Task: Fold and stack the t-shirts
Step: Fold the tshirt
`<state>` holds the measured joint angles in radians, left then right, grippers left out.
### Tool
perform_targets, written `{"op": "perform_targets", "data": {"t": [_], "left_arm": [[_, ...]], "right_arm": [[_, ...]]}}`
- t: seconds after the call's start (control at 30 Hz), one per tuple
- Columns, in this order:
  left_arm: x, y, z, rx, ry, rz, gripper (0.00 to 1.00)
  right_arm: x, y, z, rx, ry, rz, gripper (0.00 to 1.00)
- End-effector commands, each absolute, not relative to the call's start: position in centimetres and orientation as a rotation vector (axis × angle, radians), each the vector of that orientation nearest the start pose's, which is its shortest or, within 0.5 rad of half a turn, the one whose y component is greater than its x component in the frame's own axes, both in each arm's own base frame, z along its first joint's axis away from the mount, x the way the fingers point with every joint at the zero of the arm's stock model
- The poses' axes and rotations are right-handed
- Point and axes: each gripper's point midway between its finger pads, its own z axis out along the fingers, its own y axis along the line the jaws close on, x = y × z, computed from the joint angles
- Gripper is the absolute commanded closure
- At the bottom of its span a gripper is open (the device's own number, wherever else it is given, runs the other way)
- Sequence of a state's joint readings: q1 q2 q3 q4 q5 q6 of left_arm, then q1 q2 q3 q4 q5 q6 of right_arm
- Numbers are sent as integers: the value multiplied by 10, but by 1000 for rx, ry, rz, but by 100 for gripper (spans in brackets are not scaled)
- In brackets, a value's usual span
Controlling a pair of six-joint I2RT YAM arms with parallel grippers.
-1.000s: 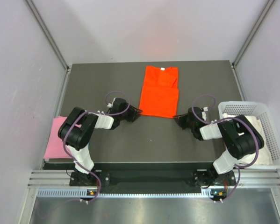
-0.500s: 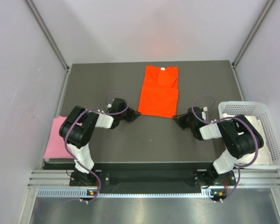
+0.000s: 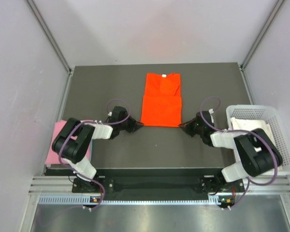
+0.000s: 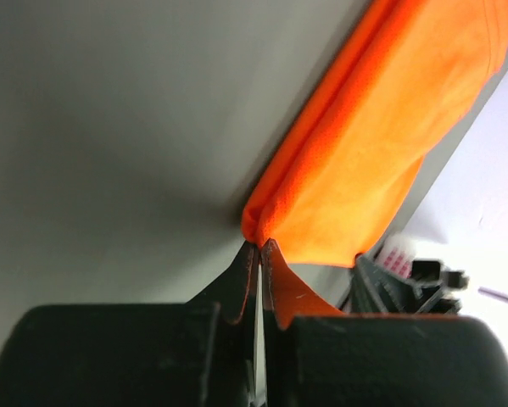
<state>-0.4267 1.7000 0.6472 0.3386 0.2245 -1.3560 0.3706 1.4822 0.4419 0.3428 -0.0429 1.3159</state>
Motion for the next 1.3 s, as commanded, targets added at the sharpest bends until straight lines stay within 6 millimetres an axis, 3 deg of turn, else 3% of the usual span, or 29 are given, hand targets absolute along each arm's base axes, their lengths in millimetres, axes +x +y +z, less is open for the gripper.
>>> {"op": "perform_targets", "data": {"t": [0.0, 0.03, 0.07, 0.1, 0.13, 0.17, 0.2, 0.27, 0.33, 0.43, 0.6, 0.73, 0.87, 0.9, 0.97, 1.03, 1.1, 1.17, 1.2, 1.23, 1.27], "left_arm": [[296, -237, 40, -975, 2380, -1105, 100], [289, -239, 54, -944, 2355, -1130, 100], [273, -235, 47, -967, 2380, -1116, 100], [267, -236, 62, -944, 2346, -1153, 100], [257, -237, 63, -939, 2349, -1153, 100], [241, -231, 54, -982, 2386, -1119, 100], [236, -230, 68, -967, 2348, -1154, 100], [217, -226, 64, -991, 2352, -1138, 100], [197, -226, 74, -977, 2351, -1172, 100], [171, -223, 77, -992, 2359, -1174, 100], [147, -222, 84, -1034, 2338, -1199, 100], [136, -227, 94, -977, 2359, -1185, 100], [142, -231, 116, -859, 2341, -1153, 100], [144, -229, 114, -847, 2356, -1102, 100], [156, -233, 134, -776, 2306, -1081, 100], [169, -235, 140, -752, 2274, -1028, 100], [190, -239, 160, -721, 2212, -1012, 100], [212, -239, 177, -692, 2184, -1029, 100], [222, -241, 173, -689, 2207, -1012, 100], [245, -233, 186, -729, 2155, -1023, 100], [256, -230, 186, -719, 2155, -1013, 100]], "right_arm": [[281, 169, 35, 965, 2266, 857, 100], [275, 168, 36, 944, 2276, 851, 100], [271, 168, 50, 917, 2248, 879, 100], [253, 164, 40, 925, 2304, 840, 100], [247, 162, 41, 920, 2309, 826, 100], [243, 162, 55, 893, 2270, 858, 100], [225, 161, 45, 904, 2323, 832, 100], [213, 162, 56, 906, 2278, 873, 100], [193, 160, 46, 941, 2305, 848, 100], [177, 166, 56, 929, 2278, 908, 100], [145, 178, 65, 893, 2313, 957, 100], [135, 184, 75, 848, 2320, 954, 100], [131, 194, 84, 803, 2326, 961, 100], [133, 197, 93, 791, 2314, 975, 100], [142, 200, 111, 808, 2261, 1002, 100], [153, 200, 125, 797, 2215, 1008, 100], [176, 192, 137, 763, 2194, 942, 100], [189, 200, 147, 705, 2228, 983, 100], [206, 189, 149, 700, 2208, 938, 100], [211, 190, 151, 677, 2225, 951, 100], [222, 190, 147, 675, 2248, 931, 100]]}}
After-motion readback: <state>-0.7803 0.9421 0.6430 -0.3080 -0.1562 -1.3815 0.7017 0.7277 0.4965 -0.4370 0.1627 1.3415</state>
